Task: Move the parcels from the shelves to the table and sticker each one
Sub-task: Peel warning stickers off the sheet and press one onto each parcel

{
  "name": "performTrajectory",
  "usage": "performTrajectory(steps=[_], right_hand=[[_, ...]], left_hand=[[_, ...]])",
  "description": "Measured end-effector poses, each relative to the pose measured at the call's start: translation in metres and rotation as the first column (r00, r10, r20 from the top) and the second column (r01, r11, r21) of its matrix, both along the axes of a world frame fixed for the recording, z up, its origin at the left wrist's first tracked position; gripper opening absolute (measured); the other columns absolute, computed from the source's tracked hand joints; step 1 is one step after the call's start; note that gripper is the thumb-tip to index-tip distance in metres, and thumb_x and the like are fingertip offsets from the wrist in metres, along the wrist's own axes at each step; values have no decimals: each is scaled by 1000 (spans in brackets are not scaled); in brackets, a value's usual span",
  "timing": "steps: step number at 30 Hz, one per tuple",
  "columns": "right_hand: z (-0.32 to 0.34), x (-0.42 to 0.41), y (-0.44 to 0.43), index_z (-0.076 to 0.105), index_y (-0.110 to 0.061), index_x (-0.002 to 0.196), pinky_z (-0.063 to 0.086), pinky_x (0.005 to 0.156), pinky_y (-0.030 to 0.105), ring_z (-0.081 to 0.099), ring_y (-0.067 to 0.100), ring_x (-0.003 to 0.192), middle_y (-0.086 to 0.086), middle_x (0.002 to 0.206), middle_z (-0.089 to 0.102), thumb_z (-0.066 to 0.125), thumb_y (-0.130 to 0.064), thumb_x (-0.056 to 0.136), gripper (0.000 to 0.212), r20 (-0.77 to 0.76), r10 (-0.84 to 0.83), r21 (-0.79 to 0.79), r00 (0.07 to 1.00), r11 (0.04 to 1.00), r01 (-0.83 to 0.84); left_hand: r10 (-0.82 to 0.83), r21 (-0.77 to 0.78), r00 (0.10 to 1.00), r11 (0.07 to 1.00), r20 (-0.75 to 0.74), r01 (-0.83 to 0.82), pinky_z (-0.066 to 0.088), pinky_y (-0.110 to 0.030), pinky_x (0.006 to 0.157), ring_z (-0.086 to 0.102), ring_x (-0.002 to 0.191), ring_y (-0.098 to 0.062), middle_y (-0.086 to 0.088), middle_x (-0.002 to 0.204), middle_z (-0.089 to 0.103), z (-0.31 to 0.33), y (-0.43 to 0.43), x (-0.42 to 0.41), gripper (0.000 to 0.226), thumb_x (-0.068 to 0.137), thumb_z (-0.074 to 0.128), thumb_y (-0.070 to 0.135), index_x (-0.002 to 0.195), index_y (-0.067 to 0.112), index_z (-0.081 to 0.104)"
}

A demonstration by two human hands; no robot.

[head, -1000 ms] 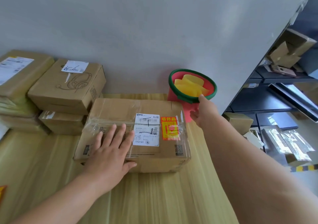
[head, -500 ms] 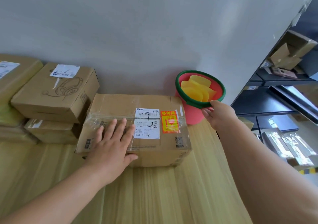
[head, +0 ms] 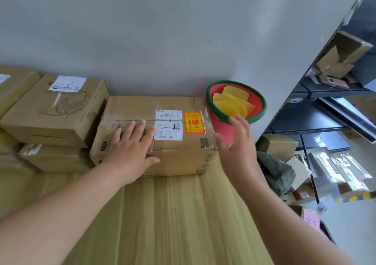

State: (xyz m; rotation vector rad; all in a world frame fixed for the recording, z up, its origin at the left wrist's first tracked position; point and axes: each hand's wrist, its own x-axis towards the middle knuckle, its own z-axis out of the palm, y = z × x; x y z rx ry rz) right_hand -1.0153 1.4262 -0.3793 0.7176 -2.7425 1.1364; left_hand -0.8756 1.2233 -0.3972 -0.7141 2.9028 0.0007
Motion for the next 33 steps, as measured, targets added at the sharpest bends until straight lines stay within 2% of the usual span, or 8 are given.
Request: performTrajectory(steps=[3, 5, 9, 12, 14, 18, 21, 33], right_hand=[[-17, 20, -10, 36, -15, 146, 6, 117, 31, 12, 19, 147, 2, 157, 25, 58, -37, 93, 62, -136, 260, 234, 956, 946, -224], [-31, 24, -16, 32, -16, 148, -2, 116, 31, 7, 21, 148, 4, 158, 22, 54, -41, 93, 65, -177, 360, 373, 916, 886, -275], [-46, 20, -25, 37, -11, 146, 7, 115, 37, 20, 29, 145, 9, 154, 32, 59, -37, 91, 64, -202, 386, 519, 900, 822, -236], [-48, 15, -31, 48, -6, 138, 23, 112, 44, 36, 33, 138, 12, 144, 46, 67, -27, 86, 59, -245, 360, 521, 900, 832, -191], [-47, 12, -34, 47, -6, 139, 25, 112, 45, 35, 34, 139, 13, 145, 46, 65, -24, 87, 58, -253, 365, 532, 896, 826, -186], [-39, 7, -42, 20, -12, 152, 5, 119, 40, 6, 26, 148, 6, 159, 18, 45, -32, 98, 62, -151, 398, 591, 905, 770, -240], [-31, 10, -45, 9, -16, 153, -2, 119, 38, -5, 22, 148, 2, 161, 5, 38, -41, 99, 66, -106, 379, 616, 919, 751, -239], [2, 83, -43, 11, -18, 153, -2, 120, 37, -4, 20, 148, 2, 162, 3, 37, -43, 100, 64, -15, 412, 591, 911, 738, -325]], left_hand=[[33, -13, 999, 999, -28, -34, -1, -48, 118, -14, 146, -27, -3, 159, -16, -1, -2, -4, 84, 90, 30, 65, 150, 25, -13], [52, -19, 997, 998, -49, -53, 0, -48, 118, -13, 146, -27, -3, 159, -16, -4, -1, -2, 84, 91, 32, 63, 150, 24, -13], [37, -28, 997, 999, -65, -38, -4, -45, 119, -16, 146, -25, -3, 159, -18, -8, -2, 10, 77, 96, 36, 48, 150, 24, -14], [56, -39, 995, 997, -81, -60, -4, -45, 119, -14, 146, -25, -3, 159, -16, -8, -8, 13, 73, 98, 36, 41, 151, 25, -13], [64, -49, 995, 997, -71, -67, -3, -45, 118, -12, 147, -26, -3, 160, -14, -8, -11, 10, 72, 99, 36, 40, 151, 25, -11], [83, -81, 995, 993, -51, -87, -1, -46, 118, -7, 147, -29, -4, 160, -9, -5, -16, -1, 71, 99, 37, 40, 151, 26, -9], [110, -69, 993, 991, -37, -112, -1, -46, 119, -6, 147, -29, -6, 160, -8, -1, -17, -3, 70, 99, 37, 41, 151, 25, -8], [79, 27, 987, 997, -141, -76, -2, -42, 119, -6, 147, -23, -4, 161, -7, 26, 4, 83, 74, 97, 40, 45, 152, 23, -4]])
